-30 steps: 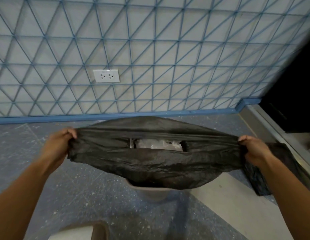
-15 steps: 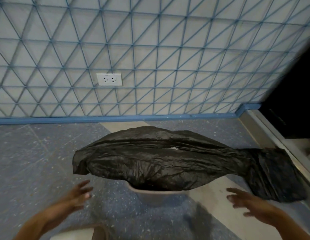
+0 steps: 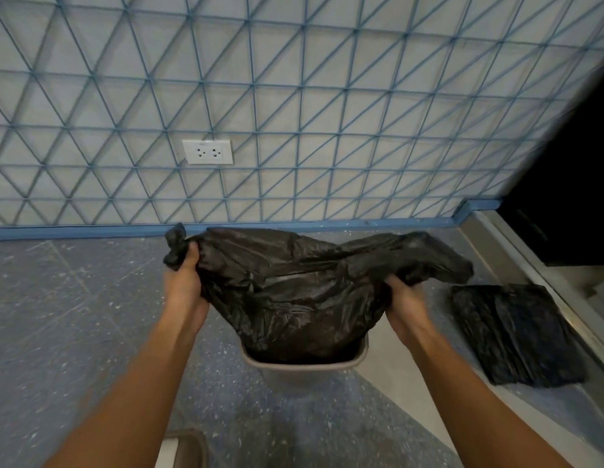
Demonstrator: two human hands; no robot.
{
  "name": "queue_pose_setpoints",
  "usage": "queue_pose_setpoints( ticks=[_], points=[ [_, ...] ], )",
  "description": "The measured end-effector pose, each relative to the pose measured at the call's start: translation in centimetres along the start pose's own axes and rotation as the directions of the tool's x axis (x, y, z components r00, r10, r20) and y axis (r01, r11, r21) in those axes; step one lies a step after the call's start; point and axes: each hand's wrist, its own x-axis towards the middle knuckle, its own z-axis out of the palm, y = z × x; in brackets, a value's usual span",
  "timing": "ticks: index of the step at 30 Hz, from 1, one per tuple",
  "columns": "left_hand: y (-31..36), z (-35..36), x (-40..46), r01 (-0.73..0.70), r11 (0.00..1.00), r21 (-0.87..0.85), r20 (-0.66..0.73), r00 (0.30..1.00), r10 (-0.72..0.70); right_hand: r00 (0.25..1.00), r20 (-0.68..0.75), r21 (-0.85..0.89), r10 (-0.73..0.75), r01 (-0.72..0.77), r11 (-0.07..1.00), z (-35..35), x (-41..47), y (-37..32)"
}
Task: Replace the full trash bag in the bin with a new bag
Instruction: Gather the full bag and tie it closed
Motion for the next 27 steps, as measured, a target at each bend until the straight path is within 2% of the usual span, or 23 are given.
queue_pose_setpoints(
  ticks=[4, 7, 9, 12, 14, 17, 20, 22, 24, 26, 27],
  points=[
    [4.9, 2.7, -1.2, -0.178, 0.983, -0.037, -0.015, 0.984, 0.178, 0.994, -0.071, 0.104, -0.077, 0.084, 0.991, 1.6, 0.6, -5.0],
    [8.5, 4.0, -2.3, -0.306, 0.947, -0.099, 0.015, 0.951, 0.308, 0.975, -0.072, 0.129, -0.209, 0.217, 0.968, 2.2, 1.0, -8.4],
    [8.9, 4.4, -3.1, -0.367, 0.925, -0.095, 0.009, 0.929, 0.369, 0.967, -0.084, 0.127, -0.241, 0.25, 0.96, 2.6, 0.6, -9.0],
    [6.8, 4.1, -4.0, -0.328, 0.941, 0.079, 0.036, 0.945, 0.326, 0.985, -0.098, 0.081, -0.141, 0.149, 0.985, 2.8, -0.6, -7.3],
    [6.7, 3.8, -4.1, -0.305, 0.946, 0.114, 0.026, 0.952, 0.304, 0.986, -0.056, 0.119, -0.155, 0.161, 0.98, 2.6, -0.8, -7.8],
    [9.0, 3.7, -3.4, -0.375, 0.926, 0.043, 0.031, 0.927, 0.374, 0.959, -0.041, 0.2, -0.279, 0.282, 0.939, 2.1, -0.1, -10.3],
    [9.5, 3.6, -3.7, -0.388, 0.918, 0.077, 0.038, 0.922, 0.386, 0.973, -0.097, 0.176, -0.211, 0.226, 0.958, 2.2, -0.5, -9.6],
    [10.2, 4.0, -4.2, -0.376, 0.918, 0.126, 0.056, 0.926, 0.372, 0.982, -0.066, 0.15, -0.177, 0.185, 0.971, 2.3, -0.9, -9.9],
    [12.3, 4.7, -4.1, -0.422, 0.904, 0.074, 0.082, 0.906, 0.416, 0.967, -0.018, 0.196, -0.253, 0.252, 0.948, 1.8, -0.4, -11.9],
    [14.2, 5.2, -3.9, -0.485, 0.874, 0.018, 0.08, 0.872, 0.483, 0.952, -0.067, 0.285, -0.298, 0.304, 0.909, 1.5, 0.1, -13.5],
    [14.4, 5.2, -3.8, -0.498, 0.867, 0.022, 0.076, 0.865, 0.496, 0.957, -0.1, 0.312, -0.273, 0.29, 0.905, 1.3, 0.2, -13.4]
  ],
)
